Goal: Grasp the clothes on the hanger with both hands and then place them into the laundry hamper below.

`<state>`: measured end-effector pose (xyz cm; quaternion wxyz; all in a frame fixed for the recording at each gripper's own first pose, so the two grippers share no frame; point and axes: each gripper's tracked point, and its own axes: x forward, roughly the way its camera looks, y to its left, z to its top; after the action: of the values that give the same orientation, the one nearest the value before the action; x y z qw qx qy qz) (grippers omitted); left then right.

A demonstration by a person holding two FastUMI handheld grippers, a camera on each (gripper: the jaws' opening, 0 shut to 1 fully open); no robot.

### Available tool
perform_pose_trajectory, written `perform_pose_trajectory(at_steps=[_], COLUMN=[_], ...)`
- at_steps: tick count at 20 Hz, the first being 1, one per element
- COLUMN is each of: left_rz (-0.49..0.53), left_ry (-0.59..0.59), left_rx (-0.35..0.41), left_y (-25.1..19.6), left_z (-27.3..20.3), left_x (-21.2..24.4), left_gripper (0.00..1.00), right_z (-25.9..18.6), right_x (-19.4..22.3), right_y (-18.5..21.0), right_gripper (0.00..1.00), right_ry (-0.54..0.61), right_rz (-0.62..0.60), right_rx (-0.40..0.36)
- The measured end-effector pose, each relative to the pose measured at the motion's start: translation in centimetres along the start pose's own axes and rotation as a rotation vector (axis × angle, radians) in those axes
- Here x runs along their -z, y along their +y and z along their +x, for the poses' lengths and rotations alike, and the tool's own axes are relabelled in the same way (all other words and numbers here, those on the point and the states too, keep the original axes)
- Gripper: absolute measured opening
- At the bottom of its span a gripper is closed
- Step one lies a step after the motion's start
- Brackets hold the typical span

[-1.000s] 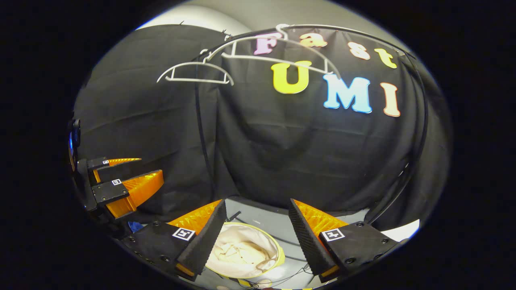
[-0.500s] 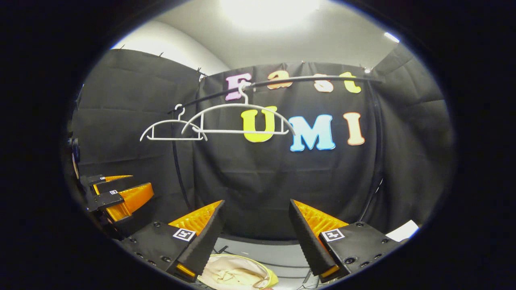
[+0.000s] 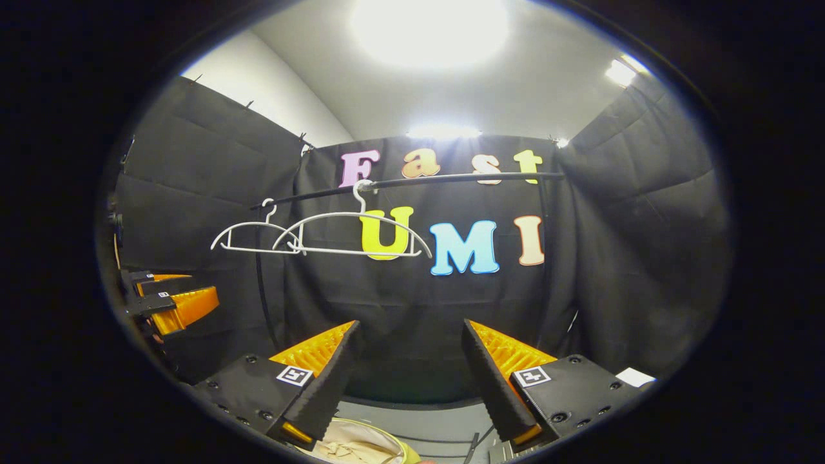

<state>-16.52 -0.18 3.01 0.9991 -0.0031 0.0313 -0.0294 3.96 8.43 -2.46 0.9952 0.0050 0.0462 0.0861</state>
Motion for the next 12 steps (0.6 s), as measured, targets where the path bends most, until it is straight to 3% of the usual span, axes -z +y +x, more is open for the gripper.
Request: perform_pose_trajectory(at_steps=[12], left_rz=[-0.018], left_ry=[-0.070], left_rx=[0.057], left_y=[-1.9], left_z=[-2.7], left_x=[-2.1], left_gripper=[0.80], right_z=[-4.5], right_x=[-1.3], right_y=[-3.9], right_gripper=[0.98], right_ry=[-0.052], right_rz=[0.014], right_rx=[0.099])
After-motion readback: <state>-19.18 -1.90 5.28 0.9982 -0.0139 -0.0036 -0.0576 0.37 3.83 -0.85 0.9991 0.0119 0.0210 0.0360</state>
